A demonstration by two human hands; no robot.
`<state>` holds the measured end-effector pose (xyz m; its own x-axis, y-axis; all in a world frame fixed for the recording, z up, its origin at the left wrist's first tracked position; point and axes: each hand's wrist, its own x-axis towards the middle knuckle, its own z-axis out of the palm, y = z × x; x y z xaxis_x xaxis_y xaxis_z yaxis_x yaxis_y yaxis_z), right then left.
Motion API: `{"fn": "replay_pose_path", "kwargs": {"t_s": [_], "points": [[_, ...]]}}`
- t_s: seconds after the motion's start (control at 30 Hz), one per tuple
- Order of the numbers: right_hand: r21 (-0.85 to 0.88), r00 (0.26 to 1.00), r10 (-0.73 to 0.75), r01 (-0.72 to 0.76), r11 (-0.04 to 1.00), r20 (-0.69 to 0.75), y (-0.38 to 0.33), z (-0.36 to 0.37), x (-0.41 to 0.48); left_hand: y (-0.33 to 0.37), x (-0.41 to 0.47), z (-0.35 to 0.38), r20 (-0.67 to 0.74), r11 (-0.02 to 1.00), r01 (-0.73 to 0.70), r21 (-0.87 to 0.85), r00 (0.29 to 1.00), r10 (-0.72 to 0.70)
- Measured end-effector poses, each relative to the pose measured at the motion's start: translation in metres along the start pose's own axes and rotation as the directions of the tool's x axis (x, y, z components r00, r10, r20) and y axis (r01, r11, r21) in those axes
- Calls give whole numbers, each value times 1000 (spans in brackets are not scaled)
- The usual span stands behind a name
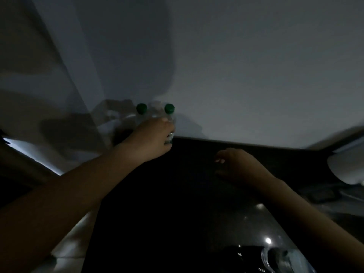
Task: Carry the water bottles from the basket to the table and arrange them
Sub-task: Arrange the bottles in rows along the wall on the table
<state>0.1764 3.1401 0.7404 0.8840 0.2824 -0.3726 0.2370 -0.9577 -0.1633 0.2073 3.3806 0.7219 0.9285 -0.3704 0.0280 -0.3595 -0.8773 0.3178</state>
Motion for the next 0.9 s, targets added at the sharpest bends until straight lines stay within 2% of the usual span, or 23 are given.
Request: {"fn": "replay_pose_path", "kwargs": {"t_s": [0.17,0.33,0.5,0.67,0.9], "points": [[41,997,60,-58,997,-38,25,11,-68,58,-38,18,135,994,-83,-75,987,92],[39,984,169,-167,985,-54,49,19,-137,125,-58,29,295,973,-178,-148,931,216],[139,949,309,-300,944,-54,71,33,-202,181,-66,43,346,946,-267,-185,883,317],[169,908,418,-406,898,-42,88,53,-246,219,-76,59,374,911,-353,-214,832,410],[287,844,532,-494,821,-70,112,75,-294,254,-92,69,455,885,-366,-287,761,462]]}}
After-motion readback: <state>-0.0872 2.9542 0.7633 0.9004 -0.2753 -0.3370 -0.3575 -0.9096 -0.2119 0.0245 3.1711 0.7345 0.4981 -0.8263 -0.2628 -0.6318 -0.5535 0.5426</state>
